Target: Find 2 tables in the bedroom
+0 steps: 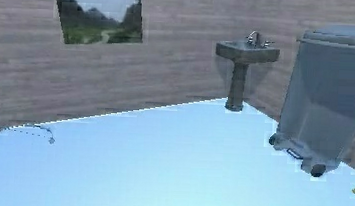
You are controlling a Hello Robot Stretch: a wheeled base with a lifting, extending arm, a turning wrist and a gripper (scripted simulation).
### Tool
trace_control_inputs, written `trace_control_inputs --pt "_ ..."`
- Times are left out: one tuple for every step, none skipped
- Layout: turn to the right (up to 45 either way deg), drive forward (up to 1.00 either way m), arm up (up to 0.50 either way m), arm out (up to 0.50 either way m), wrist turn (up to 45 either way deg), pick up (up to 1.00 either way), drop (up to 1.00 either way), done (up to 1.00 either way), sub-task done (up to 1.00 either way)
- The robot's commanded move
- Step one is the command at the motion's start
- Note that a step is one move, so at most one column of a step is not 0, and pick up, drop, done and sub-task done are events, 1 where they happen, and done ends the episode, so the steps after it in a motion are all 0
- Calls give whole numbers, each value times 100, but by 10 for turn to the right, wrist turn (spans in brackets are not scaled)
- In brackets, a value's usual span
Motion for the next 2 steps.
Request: trace_control_inputs --pt "0 40 0 0 0 0 0 0 0" --pt "450 0 0 0 0 0 0 0 0"
